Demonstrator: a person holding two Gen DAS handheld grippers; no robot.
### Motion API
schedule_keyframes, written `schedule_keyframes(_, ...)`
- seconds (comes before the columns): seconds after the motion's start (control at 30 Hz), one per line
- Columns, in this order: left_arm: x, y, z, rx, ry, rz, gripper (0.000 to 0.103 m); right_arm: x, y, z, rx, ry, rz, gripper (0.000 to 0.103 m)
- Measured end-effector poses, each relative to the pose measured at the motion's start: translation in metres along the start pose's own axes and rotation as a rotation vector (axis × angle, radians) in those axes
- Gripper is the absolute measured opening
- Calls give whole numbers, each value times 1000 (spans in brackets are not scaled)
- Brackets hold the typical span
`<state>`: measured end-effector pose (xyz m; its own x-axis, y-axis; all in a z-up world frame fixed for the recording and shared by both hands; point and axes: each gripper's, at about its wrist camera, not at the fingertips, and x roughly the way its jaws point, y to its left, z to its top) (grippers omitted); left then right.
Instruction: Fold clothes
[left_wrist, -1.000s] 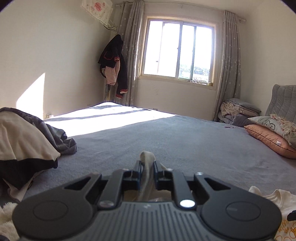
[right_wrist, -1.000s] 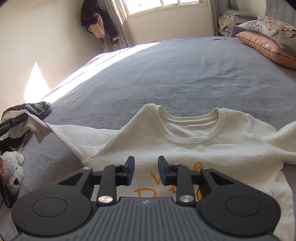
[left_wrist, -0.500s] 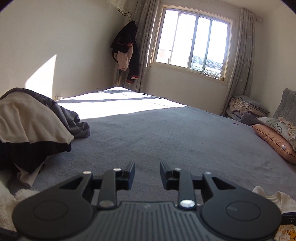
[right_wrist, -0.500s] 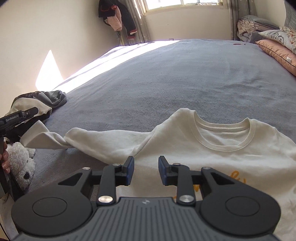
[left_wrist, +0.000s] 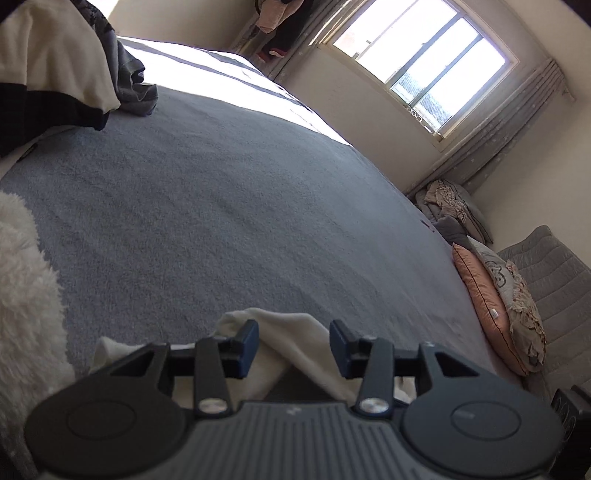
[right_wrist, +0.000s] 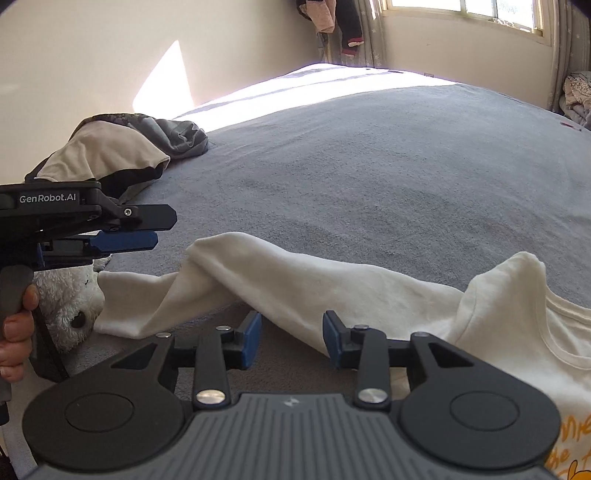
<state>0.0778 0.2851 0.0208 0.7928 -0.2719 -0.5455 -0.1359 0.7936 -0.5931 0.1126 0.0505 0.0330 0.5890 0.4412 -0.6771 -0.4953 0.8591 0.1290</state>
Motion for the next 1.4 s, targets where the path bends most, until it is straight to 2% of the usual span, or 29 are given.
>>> schedule_keyframes(0.2, 13, 10, -4, -87, 46, -20, 44, 27, 16, -4, -132, 1, -62, 40)
schedule_keyframes(0.27, 17, 14, -4, -119, 56, -21, 47, 34, 16, -6, -154, -6, -94, 37)
schedule_keyframes(0.3, 19, 16, -4, -134, 62, -23, 49, 35, 15, -7, -163, -4, -108, 28)
schedule_keyframes(0.33, 21, 17, -4, -148, 69, -27, 51, 37, 13, -8, -171, -2, -123, 6)
schedule_keyframes(0.37, 24, 18, -5, -167, 77, -33, 53, 37, 11, -9, -173, 2, -129, 0)
schedule_keyframes(0.47, 29, 22, -7, -224, 92, -44, 60, 26, 3, -10, -151, -3, -115, 0)
schedule_keyframes(0.63, 42, 24, -7, -280, 49, -40, 62, 5, -12, -17, -102, 10, -94, 0)
schedule_keyframes(0.7, 49, 29, -9, -327, 47, -35, 56, -5, -19, -20, -73, 9, -88, 2)
schedule_keyframes(0.77, 53, 30, -12, -348, 23, -20, 28, -15, -26, -23, -55, 4, -97, 5)
schedule_keyframes(0.8, 55, 30, -13, -359, 11, -13, 22, -21, -30, -24, -46, 1, -101, 5)
schedule_keyframes(0.83, 57, 31, -14, -369, 0, -6, 10, -26, -33, -25, -37, -2, -105, 5)
schedule_keyframes(0.87, 55, 28, -15, -365, -24, -19, 4, -31, -37, -26, -28, -5, -109, 5)
schedule_keyframes(0.9, 54, 25, -15, -361, -48, -33, 4, -36, -40, -27, -19, -8, -114, 5)
schedule_keyframes(0.97, 44, 10, -12, -273, -141, -147, 4, -47, -47, -30, -1, -14, -122, 5)
schedule_keyframes(1.07, 22, -17, -7, -69, -261, -329, 4, -62, -58, -33, 25, -23, -135, 6)
schedule_keyframes(1.17, 4, -32, -14, 84, -286, -355, 4, -75, -67, -36, 49, -30, -147, 6)
schedule_keyframes(1.3, 0, -19, -30, 41, -133, -210, 4, -78, -69, -34, 60, -35, -143, 7)
schedule_keyframes(1.4, -2, -2, -49, -27, 35, -120, 5, -78, -64, -32, 41, -39, -139, 8)
